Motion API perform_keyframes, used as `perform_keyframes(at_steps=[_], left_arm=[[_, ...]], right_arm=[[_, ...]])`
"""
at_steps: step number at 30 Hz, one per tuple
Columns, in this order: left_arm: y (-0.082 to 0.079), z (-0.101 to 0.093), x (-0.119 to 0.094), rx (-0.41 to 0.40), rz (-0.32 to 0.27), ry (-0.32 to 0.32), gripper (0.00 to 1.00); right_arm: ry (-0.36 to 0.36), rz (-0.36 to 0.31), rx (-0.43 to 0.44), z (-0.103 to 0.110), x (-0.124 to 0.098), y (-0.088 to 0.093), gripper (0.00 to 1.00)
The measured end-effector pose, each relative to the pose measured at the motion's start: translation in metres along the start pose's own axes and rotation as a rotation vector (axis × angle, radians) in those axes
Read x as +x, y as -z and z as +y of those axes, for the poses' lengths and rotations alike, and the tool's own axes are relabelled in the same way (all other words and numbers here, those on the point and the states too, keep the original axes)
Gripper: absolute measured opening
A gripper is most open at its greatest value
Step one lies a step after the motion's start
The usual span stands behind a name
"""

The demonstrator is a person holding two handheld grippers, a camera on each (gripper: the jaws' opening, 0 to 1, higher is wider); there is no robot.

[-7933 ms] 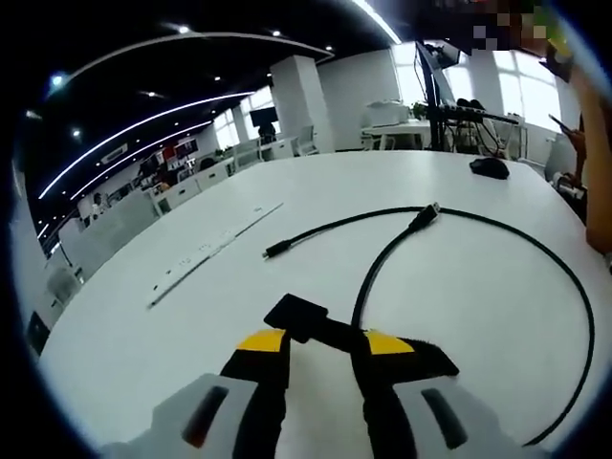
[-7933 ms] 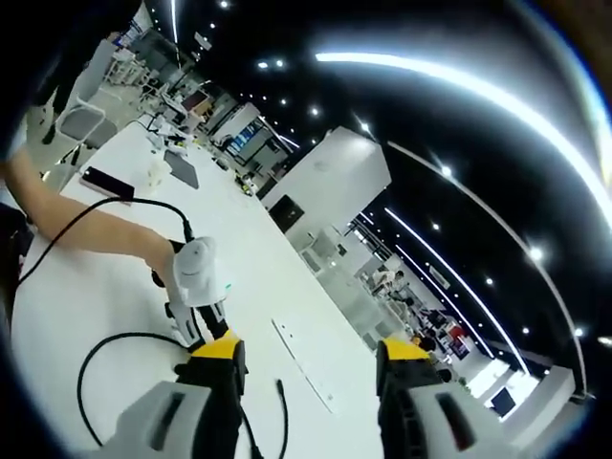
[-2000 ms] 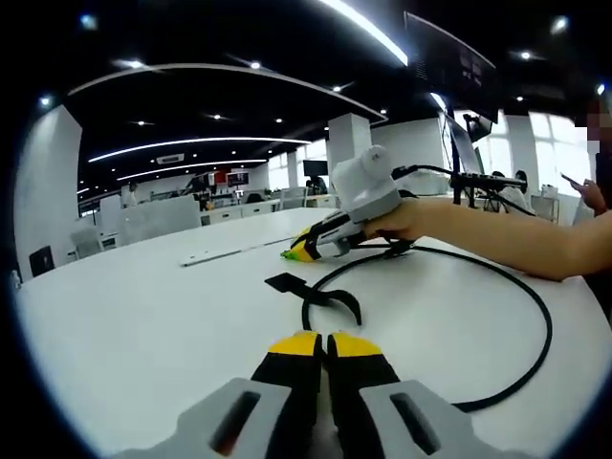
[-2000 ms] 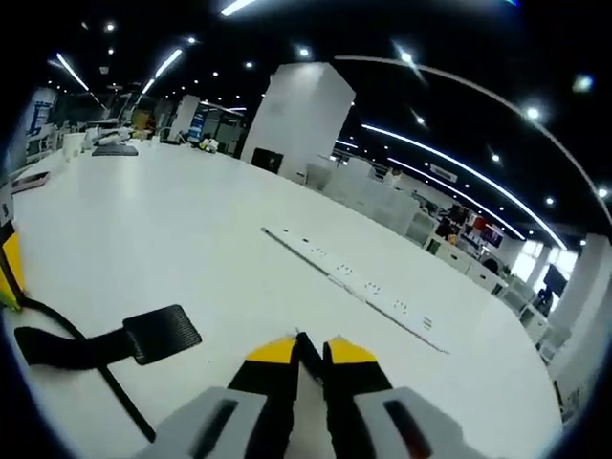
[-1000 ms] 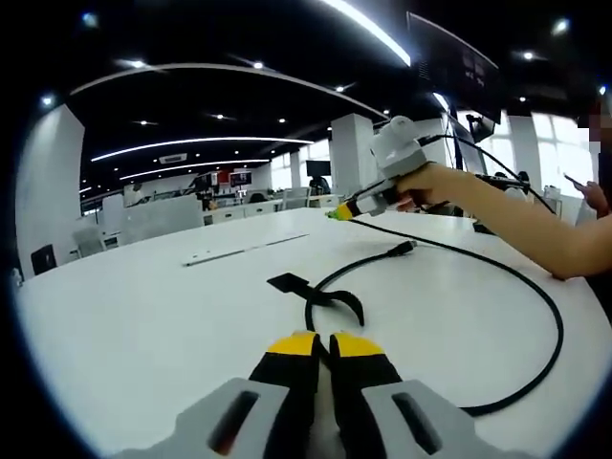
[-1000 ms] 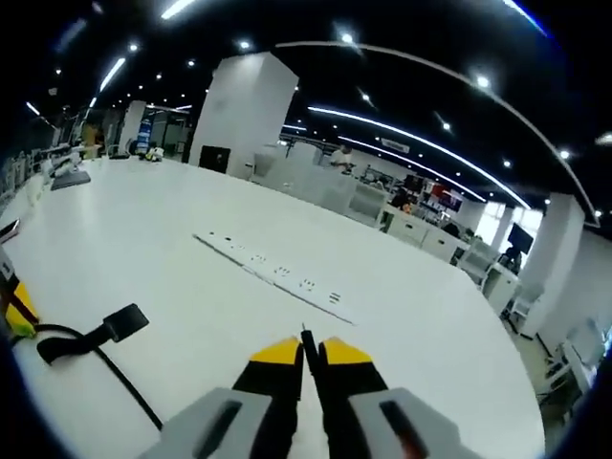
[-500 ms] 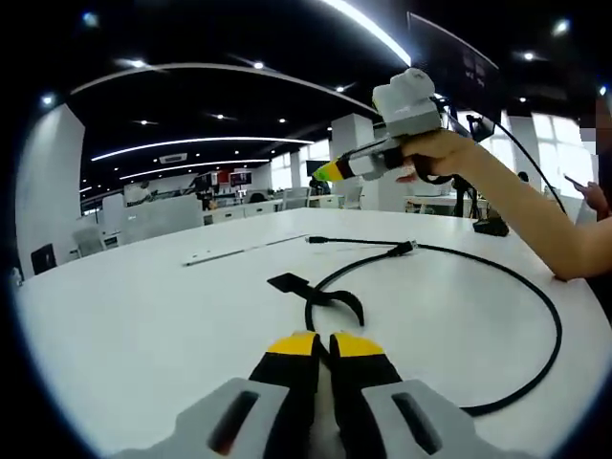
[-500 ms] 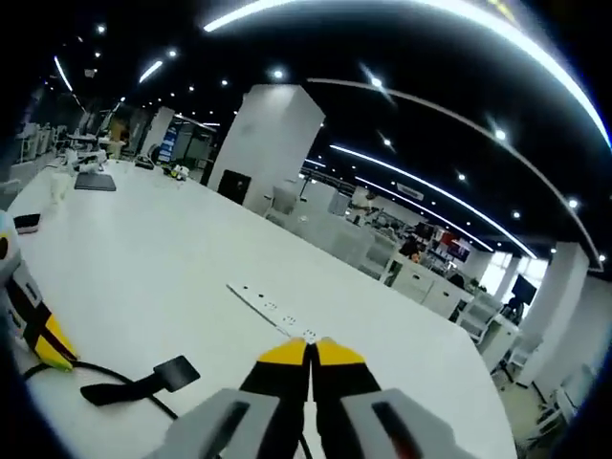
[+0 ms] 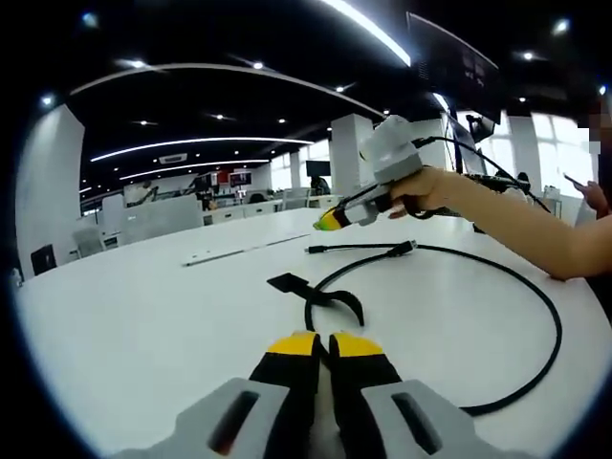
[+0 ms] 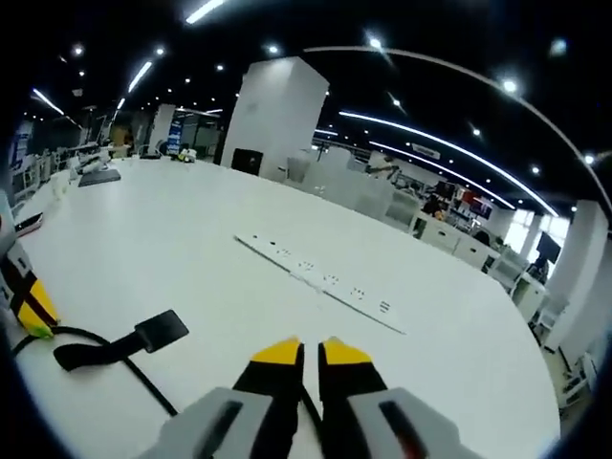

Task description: Find the charging cable on the desk, coil it up and secure with Velcro.

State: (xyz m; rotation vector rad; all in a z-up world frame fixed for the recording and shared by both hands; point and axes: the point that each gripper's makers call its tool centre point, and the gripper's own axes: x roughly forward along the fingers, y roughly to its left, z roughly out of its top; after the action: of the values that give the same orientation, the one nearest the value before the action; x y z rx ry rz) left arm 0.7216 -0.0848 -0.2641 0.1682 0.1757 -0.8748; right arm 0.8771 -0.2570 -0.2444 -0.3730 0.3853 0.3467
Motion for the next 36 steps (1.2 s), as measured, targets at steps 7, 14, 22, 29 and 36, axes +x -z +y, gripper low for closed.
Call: perform_keyframes(at_steps=[7,14,22,29,36], left_arm=[[0.0,0.0,0.0,-0.001,0.0,0.001,0.06],[0.0,0.0,0.001,-0.002,0.0,0.002,0.05],[0.0,-0.001,0.001,-0.003,0.0,0.005,0.05],[0.0,-0.001,0.001,-0.002,0.0,0.005,0.05],[0.0,-0.001,0.0,-0.001,0.0,0.005,0.05]], right_arm=[[-0.056,0.008,-0.044,0.015,0.004,0.002,0.22],[-0.066,0.005,-0.032,0.016,0.009,0.004,0.28],[-0.075,0.046,-0.033,0.017,0.014,0.016,0.28],[-0.103,0.034,0.036,0.02,0.015,0.018,0.28],[-0.132,0.014,0.139,0.017,0.014,0.022,0.28]])
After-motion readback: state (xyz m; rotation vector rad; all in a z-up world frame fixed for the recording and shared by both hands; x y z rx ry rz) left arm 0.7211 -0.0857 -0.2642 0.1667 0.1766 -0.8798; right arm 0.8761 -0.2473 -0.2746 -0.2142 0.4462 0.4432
